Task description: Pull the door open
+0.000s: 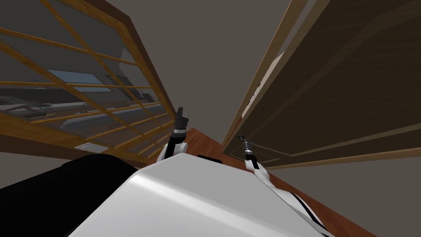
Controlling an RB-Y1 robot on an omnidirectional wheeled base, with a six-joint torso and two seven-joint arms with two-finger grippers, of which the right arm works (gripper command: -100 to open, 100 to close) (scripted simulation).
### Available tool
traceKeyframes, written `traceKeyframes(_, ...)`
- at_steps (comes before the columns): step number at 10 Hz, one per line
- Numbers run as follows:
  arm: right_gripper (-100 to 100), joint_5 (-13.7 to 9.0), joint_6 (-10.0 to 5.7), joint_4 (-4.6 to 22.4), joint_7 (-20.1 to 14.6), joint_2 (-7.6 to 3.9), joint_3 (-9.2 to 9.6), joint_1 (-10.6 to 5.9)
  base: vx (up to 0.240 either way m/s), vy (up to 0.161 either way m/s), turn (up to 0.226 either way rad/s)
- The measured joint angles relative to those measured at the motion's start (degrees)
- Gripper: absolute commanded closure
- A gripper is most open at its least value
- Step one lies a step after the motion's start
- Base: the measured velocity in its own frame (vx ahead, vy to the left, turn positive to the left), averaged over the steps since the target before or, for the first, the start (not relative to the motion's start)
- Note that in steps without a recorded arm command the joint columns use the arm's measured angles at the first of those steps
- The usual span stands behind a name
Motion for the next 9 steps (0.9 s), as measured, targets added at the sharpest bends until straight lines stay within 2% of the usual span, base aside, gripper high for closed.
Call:
traceKeyframes(2,100,0.48,-1.13,0.13,-1.17,-0.77,0.93,0.29,-0.217,-0.076,0.092)
traceKeyframes(3,100,0.83,-1.5,-0.78,-1.89,-1.23,1.6,0.98,-0.231,-0.085,0.098)
traceKeyframes(7,100,2.47,-4.15,-1.26,-5.13,-2.92,4.68,2.28,-0.245,-0.088,0.092)
traceKeyframes(8,100,2.79,-4.6,-1.8,-5.88,-3.44,5.28,2.77,-0.111,-0.024,0.008)
traceKeyframes(9,100,2.86,-4.58,-1.76,-6.07,-3.37,5.44,3.02,-0.129,-0.064,0.122)
